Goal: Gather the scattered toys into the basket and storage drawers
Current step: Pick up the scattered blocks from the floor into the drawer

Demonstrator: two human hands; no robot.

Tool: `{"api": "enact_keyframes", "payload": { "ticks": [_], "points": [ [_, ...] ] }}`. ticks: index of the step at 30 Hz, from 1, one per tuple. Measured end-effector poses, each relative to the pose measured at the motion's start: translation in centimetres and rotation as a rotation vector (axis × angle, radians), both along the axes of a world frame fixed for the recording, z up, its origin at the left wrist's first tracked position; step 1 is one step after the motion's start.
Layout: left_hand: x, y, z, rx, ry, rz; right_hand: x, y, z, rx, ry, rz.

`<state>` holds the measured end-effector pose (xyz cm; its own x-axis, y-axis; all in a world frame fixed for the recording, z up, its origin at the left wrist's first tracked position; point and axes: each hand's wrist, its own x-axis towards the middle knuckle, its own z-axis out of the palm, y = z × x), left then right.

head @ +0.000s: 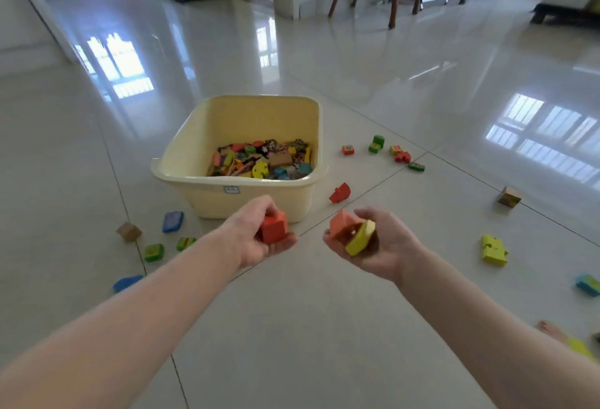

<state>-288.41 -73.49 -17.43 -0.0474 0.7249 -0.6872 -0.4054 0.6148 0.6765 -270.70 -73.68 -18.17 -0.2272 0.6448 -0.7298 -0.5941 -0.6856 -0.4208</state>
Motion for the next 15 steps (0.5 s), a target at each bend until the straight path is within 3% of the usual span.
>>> {"api": "enact_keyframes", "payload": {
  "ticks": [4, 6, 15],
  "points": [
    [-4.3, 4.3, 3.9, 0.317, -0.361, 0.278, -4.3, 3.8, 5.3, 0.298, 0.093, 0.04],
    [-5.7, 5.2, 4.3, 0.342, -0.442, 0.278, -5.1, 3.8, 6.3, 0.38, 0.132, 0.015],
    [-4.6, 1.7, 0.5, 0.205, 0.135, -0.013, -1.6, -1.1, -1.5, 0.196, -0.037, 0.05]
  ]
}}
